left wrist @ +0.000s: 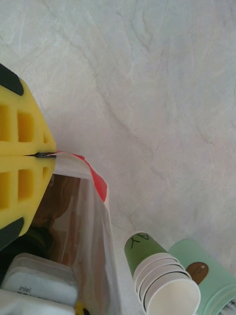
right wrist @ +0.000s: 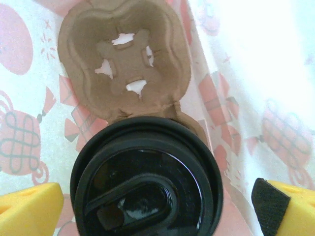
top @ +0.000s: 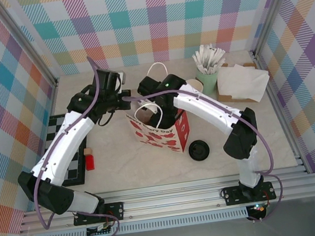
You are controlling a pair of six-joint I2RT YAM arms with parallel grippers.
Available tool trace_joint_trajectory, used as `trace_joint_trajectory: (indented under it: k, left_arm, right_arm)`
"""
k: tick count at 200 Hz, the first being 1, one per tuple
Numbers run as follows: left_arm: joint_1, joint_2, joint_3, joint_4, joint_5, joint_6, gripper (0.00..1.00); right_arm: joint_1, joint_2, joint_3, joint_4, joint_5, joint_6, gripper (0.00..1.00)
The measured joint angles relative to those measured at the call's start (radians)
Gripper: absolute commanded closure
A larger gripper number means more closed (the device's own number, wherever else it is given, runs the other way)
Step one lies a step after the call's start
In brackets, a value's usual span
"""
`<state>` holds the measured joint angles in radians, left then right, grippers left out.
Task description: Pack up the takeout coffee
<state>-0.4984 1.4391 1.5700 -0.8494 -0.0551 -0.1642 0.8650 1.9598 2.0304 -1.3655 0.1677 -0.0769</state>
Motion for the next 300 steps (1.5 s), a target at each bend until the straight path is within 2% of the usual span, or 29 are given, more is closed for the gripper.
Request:
trace_joint_trajectory:
  k: [104, 300]
  left_arm:
    - [-0.003, 0.010, 0.016, -0.021, 0.000, 0.000, 1.00]
    - [-0.005, 0.002, -0.062, 0.016, 0.001, -0.004, 1.00]
  right_arm:
    - [0.003, 0.015, -0.014, -0.040, -0.004, 0.033, 0.00]
    - [0.007, 0.011, -0.055, -0.056, 0.016, 0.016, 0.00]
